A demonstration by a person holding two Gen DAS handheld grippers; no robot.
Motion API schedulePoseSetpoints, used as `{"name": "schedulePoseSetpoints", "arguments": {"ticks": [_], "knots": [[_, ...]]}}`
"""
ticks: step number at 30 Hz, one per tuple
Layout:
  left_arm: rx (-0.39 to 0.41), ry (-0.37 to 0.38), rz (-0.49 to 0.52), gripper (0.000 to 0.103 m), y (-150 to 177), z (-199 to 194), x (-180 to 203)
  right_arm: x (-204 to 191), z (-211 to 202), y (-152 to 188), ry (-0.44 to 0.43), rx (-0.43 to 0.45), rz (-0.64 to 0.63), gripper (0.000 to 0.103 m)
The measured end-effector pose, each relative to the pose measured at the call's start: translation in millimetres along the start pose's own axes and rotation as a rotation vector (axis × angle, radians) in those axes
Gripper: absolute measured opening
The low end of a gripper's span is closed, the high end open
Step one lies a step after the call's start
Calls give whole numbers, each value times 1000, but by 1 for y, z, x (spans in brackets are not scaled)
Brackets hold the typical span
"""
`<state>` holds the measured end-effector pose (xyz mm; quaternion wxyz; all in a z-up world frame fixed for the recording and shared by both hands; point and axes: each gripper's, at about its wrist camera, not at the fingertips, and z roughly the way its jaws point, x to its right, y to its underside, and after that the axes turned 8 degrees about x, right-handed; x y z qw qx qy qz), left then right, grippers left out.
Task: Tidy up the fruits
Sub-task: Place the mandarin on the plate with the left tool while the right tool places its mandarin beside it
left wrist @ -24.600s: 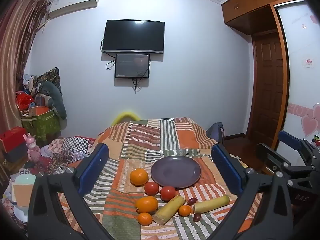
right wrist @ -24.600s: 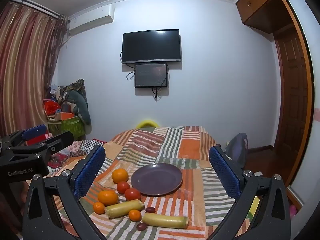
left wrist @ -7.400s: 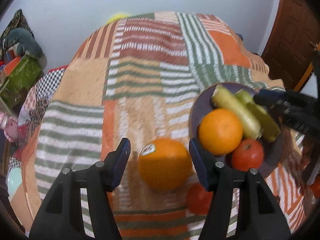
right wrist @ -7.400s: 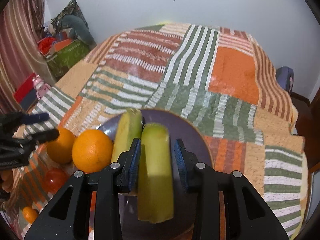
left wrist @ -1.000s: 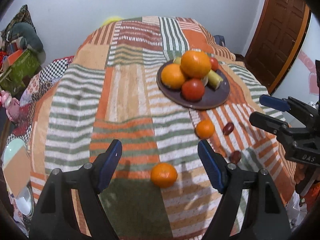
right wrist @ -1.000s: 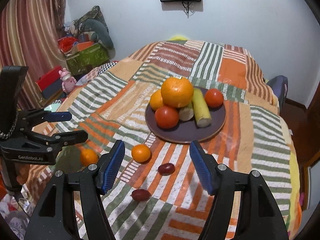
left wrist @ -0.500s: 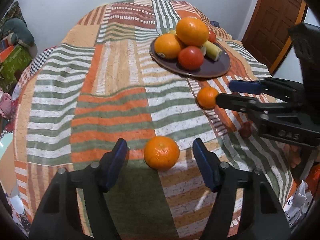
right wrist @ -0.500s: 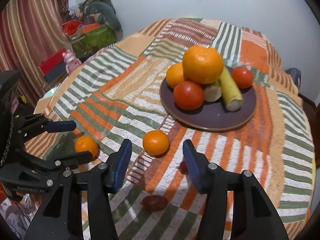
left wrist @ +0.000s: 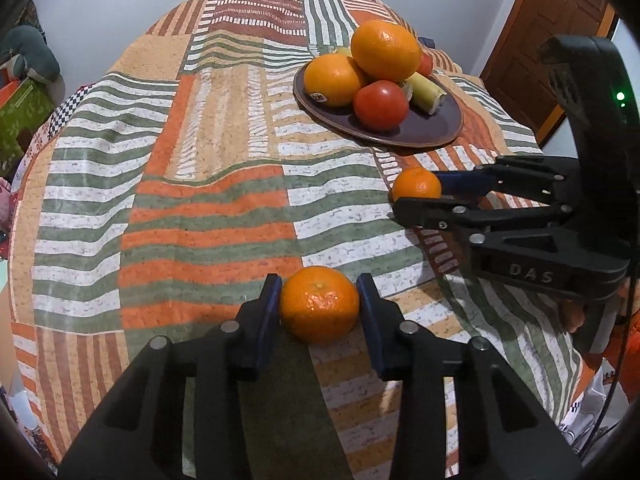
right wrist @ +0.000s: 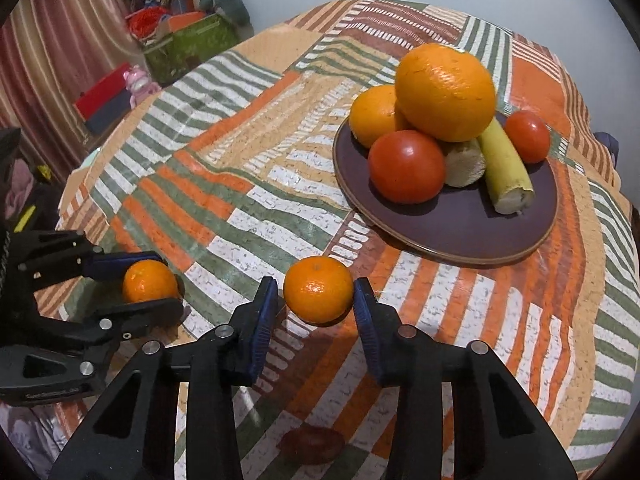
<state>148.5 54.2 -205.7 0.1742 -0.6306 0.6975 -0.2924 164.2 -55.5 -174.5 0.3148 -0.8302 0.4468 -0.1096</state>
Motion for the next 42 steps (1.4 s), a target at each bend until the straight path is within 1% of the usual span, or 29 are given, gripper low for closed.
{"name": "schedulePoseSetpoints", "arguments": {"ticks": [3,11,13,16,24,33,42], "knots": [[12,-6,5,38,-6,-3,1,2,-3,0,-6,11,5,32],[77,-15,36,38,-33,-18,17,14,-44,-4,15,124,16,32],[90,-11,42,38,-41,-19,23,20,-54,-6,33,148,16,32],[104,-4,52,38,-55,-17,33,33,-67,-5,53,178,29,32],[134,25,79,38,-91,-2,65,67,-84,-5,106,216,74,32],[131,52,81,38,-115,28,86,103,-81,-7,134,226,105,32],[93,65,112,38,-127,68,106,127,-65,-19,142,217,108,32]]}}
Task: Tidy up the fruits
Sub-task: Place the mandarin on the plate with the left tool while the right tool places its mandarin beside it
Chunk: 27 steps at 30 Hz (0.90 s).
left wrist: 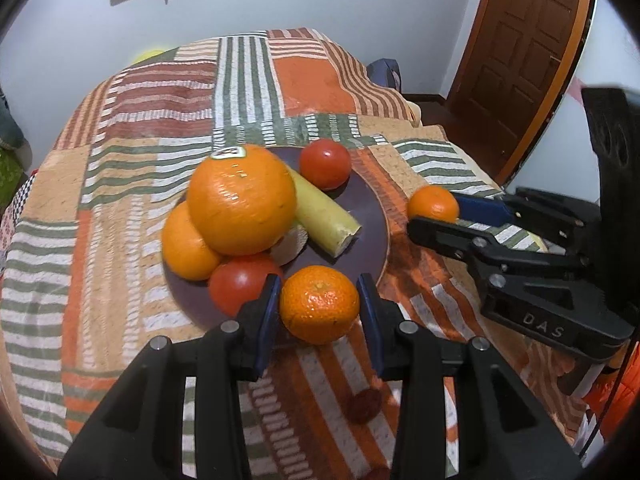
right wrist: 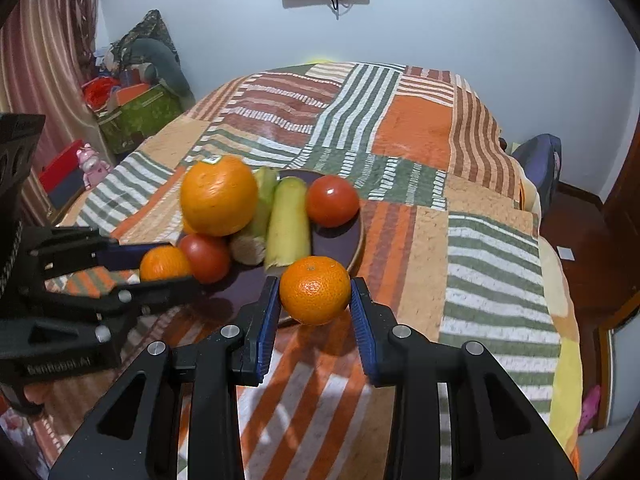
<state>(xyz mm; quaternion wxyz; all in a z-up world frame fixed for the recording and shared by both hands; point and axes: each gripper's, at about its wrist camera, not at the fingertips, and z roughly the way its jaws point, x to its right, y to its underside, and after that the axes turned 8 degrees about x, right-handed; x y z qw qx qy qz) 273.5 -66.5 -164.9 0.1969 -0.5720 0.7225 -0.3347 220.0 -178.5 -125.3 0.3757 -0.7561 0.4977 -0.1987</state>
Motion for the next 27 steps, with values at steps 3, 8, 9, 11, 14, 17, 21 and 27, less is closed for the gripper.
{"name": "schedulePoseSetpoints", "arguments": {"ticks": [3,8,9,11,14,17,21,27], "knots": [[-7,4,21,38,-2,11,5,4,8,-4,-1,0,-4,32],[-11,-5,60,38,-4,25,11,11,25,-9,-9,-19,-2,32],[-14,-8,59,38,-3,28,11,12,28,-9,-12,-26,2,32],[-22,-7,49,38,-3,32,8,14,34,-8,-21,-38,15,32],[-35,-12,32,38,-2,38,3,14,40,-5,-28,-47,16,32],[-29,-16,29,38,-2,39,3,14,45,-3,-30,-59,18,32],[-26,-37,63,40,0,41,9,16,43,-2,-33,-53,33,32],[-27,7,21,53,-1,35,5,15,39,-5,-22,-43,32,46]]}}
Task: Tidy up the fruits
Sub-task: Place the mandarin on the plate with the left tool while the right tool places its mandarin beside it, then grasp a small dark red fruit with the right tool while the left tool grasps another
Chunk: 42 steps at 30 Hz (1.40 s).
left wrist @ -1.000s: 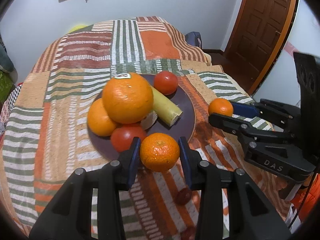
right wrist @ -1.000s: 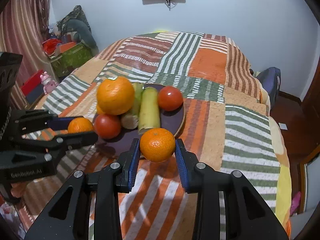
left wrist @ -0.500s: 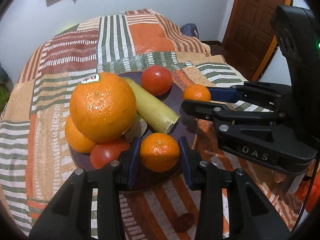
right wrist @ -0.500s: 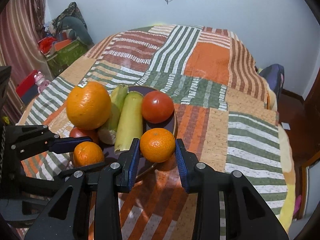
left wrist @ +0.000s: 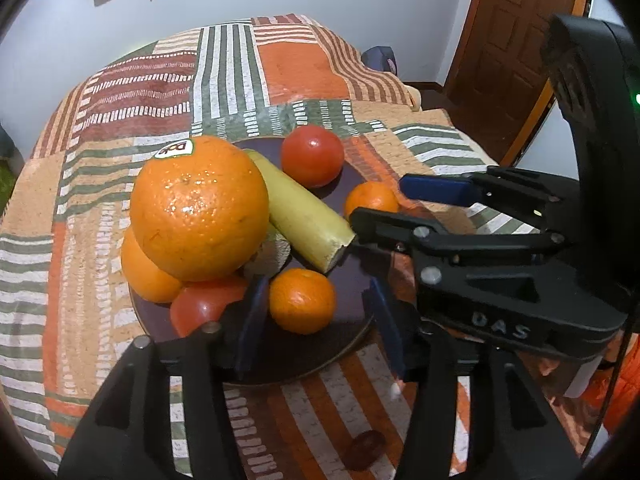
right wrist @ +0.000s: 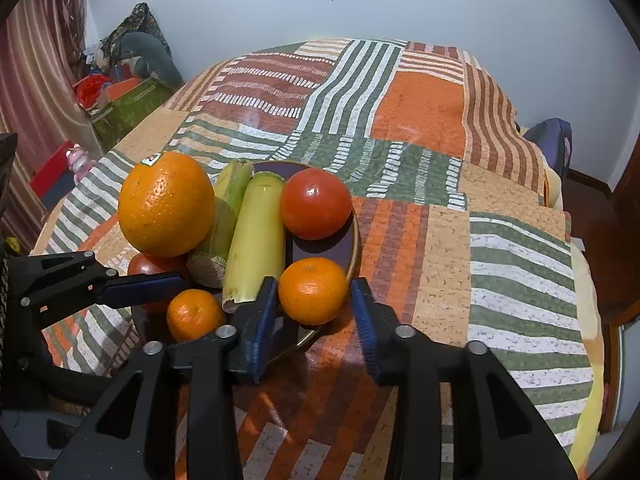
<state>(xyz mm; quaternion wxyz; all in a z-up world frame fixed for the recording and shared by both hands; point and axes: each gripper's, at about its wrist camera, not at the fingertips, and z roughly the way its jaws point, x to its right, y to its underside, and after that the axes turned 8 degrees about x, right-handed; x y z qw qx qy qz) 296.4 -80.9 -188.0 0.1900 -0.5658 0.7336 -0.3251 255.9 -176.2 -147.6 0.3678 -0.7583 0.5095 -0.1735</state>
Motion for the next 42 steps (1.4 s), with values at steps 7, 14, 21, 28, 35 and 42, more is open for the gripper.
{"name": "schedulePoseSetpoints", "arguments": {"ticks": [7,14,21,28,35,42], "knots": [[50,-28,-1,60,1,-32,-2,-5,-26,-4,6,40,-11,54],[103,-80,-4,66,4,-78,-13,-27,-61,-1,5,68,-59,54],[117,-103,-60,69,19,-114,-30,-57,-77,17,-20,59,-88,54],[89,-113,-61,71,42,-130,-42,-79,-69,42,-58,2,-85,54],[32,-68,-76,73,69,-129,-53,-94,-42,59,-92,-90,-83,46],[-41,-55,-88,73,91,-119,-56,-100,-17,65,-82,-159,-114,36]]}}
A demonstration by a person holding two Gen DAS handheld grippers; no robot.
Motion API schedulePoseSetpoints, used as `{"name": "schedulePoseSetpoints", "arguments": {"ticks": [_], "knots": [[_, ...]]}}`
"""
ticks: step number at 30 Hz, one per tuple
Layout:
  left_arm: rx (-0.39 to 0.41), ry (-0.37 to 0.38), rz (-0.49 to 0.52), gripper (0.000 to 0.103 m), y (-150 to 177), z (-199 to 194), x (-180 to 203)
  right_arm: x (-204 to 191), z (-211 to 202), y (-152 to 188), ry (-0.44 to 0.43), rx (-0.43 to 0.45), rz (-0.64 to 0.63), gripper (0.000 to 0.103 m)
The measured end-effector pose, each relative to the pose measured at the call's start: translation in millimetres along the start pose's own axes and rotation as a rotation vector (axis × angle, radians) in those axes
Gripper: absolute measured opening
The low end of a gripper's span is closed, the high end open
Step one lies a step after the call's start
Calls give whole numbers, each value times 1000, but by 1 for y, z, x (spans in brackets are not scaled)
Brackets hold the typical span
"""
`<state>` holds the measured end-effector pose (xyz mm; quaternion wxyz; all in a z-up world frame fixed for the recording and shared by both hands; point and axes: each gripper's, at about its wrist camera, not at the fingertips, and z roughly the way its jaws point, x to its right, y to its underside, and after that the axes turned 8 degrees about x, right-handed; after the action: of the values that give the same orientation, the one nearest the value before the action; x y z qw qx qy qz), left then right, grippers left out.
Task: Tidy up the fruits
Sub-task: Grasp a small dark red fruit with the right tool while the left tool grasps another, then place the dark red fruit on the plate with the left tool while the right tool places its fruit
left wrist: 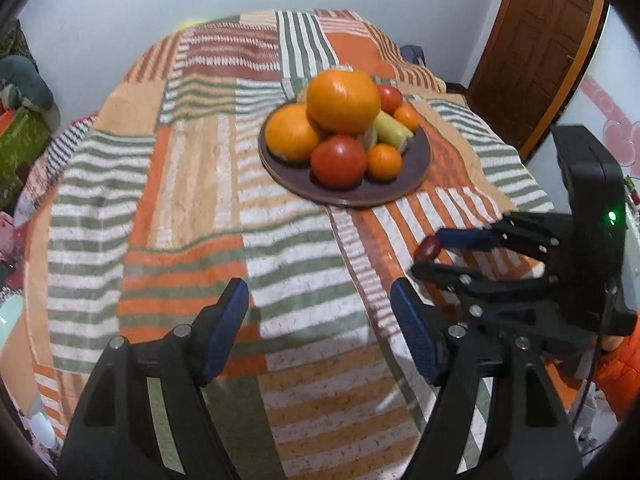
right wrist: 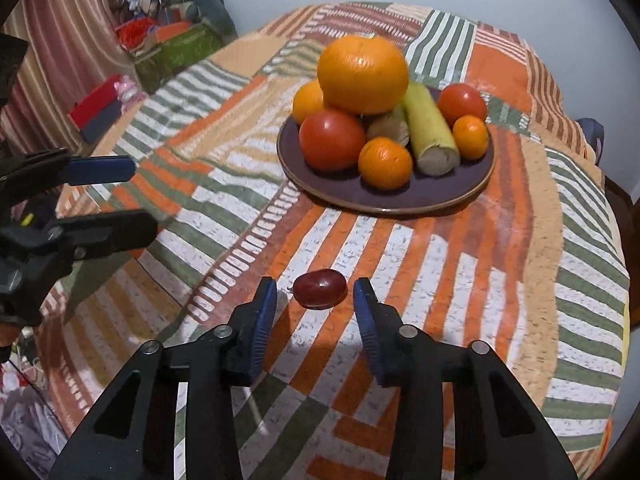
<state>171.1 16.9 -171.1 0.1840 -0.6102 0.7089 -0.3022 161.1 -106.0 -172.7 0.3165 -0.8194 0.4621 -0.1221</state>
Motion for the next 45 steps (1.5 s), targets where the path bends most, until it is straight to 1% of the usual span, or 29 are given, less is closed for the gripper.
{"name": "schedulePoseSetpoints", "arguments": {"ticks": [1,4,8,14,21,23,25,27,29,35,42,45], "knots": [[-9,13,-2,73,3,1,1,-2,1,0,5,0,-4,35],[-16,24,5,73,8,1,6,-2,0,-1,8,4,-6,29],[-19,67,10,73,10,-1,19,1,-10,1,2,24,8,29],[-28,111,42,73,12,1,46,8,-38,5,22,67,25,29],[-81,151,70,51,22,17,72,19,-61,15,53,93,54,29],[-86,162,86,42,25,21,79,22,-62,19,56,93,64,29],[-89,159,110,25,28,23,84,24,-63,20,54,92,76,29],[-82,144,128,20,29,24,86,26,-64,22,52,94,85,29],[-78,152,124,20,28,24,84,28,-64,22,48,98,91,29],[-52,137,99,20,14,20,70,31,-62,18,36,114,92,29],[3,105,59,20,-21,22,51,41,-57,4,29,139,98,29],[25,103,44,20,-35,27,45,45,-51,-4,31,147,89,29]]}}
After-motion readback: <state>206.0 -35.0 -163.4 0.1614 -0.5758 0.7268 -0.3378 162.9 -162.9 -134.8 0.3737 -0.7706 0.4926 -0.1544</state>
